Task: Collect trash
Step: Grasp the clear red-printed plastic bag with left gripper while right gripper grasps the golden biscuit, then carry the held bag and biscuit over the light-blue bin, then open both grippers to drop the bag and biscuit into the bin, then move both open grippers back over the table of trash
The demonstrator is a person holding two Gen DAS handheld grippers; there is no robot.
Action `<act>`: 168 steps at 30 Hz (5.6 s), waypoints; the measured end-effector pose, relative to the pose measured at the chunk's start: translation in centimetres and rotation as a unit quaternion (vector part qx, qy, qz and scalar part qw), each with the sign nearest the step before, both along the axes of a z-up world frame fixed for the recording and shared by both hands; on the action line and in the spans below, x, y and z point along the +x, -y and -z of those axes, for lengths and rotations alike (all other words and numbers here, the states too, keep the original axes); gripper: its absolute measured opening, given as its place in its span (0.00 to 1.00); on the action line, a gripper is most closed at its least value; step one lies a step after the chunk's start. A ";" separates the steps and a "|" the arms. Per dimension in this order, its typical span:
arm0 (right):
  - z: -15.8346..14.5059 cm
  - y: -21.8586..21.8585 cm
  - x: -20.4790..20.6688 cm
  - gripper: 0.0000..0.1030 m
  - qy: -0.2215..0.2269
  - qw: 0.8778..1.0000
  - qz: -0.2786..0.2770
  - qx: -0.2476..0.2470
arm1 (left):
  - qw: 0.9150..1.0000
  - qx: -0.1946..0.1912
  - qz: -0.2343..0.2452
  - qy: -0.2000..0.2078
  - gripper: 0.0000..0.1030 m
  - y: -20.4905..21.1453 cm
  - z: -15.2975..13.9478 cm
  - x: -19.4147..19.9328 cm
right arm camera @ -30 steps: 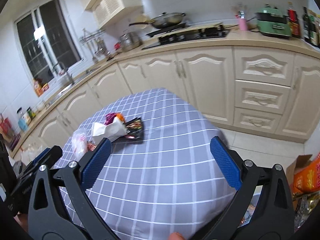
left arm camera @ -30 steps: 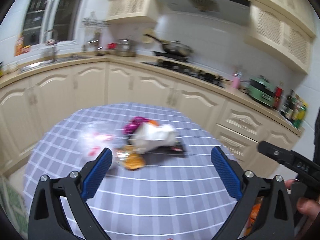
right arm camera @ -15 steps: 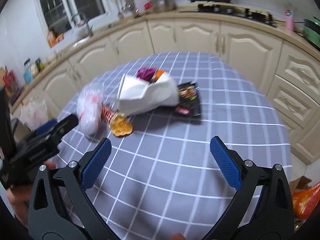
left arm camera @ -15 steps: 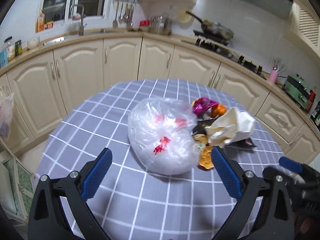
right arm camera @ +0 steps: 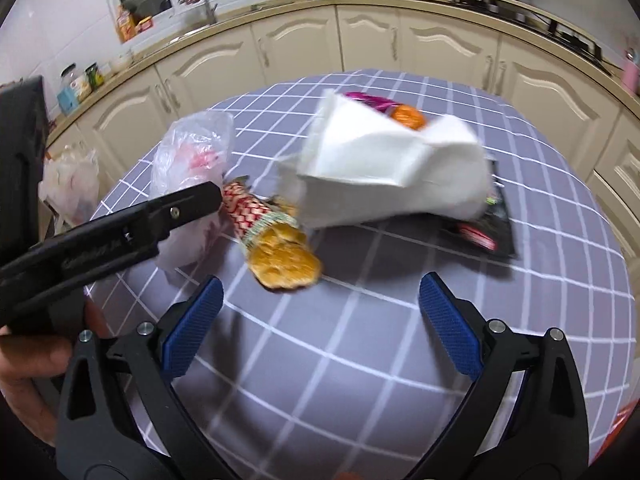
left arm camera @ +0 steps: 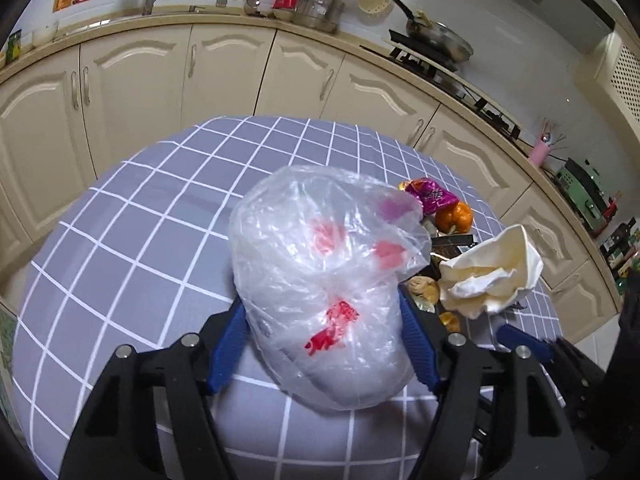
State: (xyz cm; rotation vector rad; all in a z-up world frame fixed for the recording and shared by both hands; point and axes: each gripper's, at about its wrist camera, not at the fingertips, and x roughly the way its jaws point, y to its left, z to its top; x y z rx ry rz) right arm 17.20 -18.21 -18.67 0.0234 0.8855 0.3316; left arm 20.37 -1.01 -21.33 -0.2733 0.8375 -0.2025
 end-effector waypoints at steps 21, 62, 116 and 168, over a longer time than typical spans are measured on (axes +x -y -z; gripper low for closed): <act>-1.0 1.4 -5.2 0.39 0.020 0.999 0.007 0.024 | 0.999 -0.011 -0.003 0.041 0.65 -2.2 -1.5 -8.5; 5.4 42.2 -29.3 0.39 0.003 0.892 0.436 0.118 | 0.918 0.031 0.388 0.080 0.65 35.9 -2.4 -21.8; 19.0 47.2 -33.3 0.94 -0.106 0.799 0.546 0.229 | 0.876 0.137 0.455 -0.082 0.89 49.5 13.4 -21.1; -4.6 16.4 -7.4 0.94 0.046 0.980 0.154 0.117 | 0.977 0.130 0.130 0.111 0.90 10.3 -5.0 -9.1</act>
